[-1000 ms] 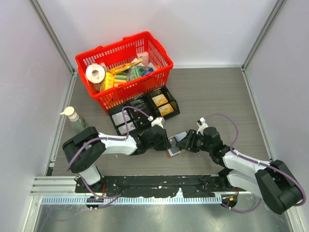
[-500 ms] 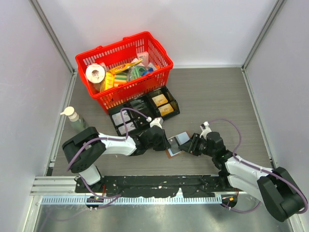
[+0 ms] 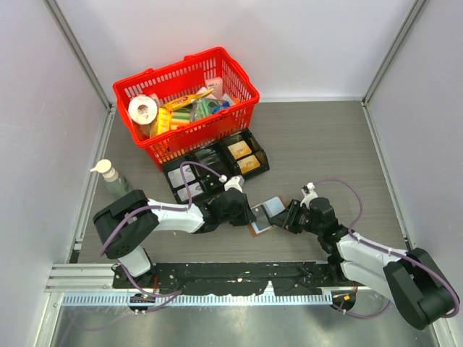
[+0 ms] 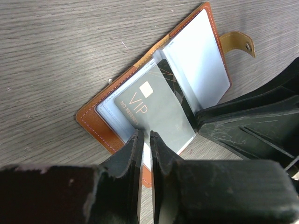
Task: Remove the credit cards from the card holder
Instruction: Remove the credit card from the card holder.
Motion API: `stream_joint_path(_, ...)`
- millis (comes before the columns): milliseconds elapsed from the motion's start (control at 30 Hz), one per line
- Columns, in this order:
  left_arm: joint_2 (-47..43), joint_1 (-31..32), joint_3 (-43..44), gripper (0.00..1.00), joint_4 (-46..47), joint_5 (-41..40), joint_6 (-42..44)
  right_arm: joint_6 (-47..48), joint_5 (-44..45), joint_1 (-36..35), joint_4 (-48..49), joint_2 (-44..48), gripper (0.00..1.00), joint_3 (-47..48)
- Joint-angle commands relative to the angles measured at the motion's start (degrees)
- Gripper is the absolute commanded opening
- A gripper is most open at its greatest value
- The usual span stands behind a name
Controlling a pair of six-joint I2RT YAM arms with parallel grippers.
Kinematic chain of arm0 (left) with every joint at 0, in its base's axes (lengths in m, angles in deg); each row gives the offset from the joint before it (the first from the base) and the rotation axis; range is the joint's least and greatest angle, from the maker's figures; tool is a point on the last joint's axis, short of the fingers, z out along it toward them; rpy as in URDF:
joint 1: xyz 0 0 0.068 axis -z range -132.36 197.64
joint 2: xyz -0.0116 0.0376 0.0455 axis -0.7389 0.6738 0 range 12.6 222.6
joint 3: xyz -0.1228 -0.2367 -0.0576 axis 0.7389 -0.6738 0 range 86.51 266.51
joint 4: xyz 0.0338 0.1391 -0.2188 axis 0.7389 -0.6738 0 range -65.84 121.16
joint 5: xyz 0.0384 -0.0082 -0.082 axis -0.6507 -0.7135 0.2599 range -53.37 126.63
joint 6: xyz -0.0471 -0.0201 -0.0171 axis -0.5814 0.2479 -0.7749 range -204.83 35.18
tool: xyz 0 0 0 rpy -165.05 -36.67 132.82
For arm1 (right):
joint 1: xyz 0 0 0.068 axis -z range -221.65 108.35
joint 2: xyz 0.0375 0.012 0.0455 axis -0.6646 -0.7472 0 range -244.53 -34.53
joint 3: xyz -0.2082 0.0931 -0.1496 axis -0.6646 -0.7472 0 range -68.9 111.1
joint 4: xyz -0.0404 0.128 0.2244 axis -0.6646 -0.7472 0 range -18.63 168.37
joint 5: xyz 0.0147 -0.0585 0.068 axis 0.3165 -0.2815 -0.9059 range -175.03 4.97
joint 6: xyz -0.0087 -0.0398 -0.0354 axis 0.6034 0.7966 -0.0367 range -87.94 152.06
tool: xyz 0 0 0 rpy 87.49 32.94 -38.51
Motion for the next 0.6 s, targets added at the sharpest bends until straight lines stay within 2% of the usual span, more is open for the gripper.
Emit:
stream_joint_path(0,0.58,0.01,-1.05,0.14,-2.47,0.69,-0.08,-1.5,-0.93,0.25,6.16,-4.22,0.32,-0.87)
stream_joint_path(167,0.49,0.02,-1.23,0.14,-2.38,0.51,-0.17,-2.2,-1.89,0.25,8.53,-6.25,0.31,-1.31)
stream_joint_path(300,0.58,0.02,-1.05,0.14,-2.38,0.6,-0.17,-2.47,-2.69,0.25,9.77,-5.55,0.21,-1.22)
stream_joint_path(467,0.31,0.01,-1.31,0.14,-2.47,0.43,-0.34,-2.21,-1.99,0.42,7.49,-1.87,0.03,-1.23)
stream_joint_path(567,0.31,0.02,-1.23,0.14,-2.47,0.42,-0.34,-1.15,-0.32,0.86,3.11,1.55,0.01,-0.7)
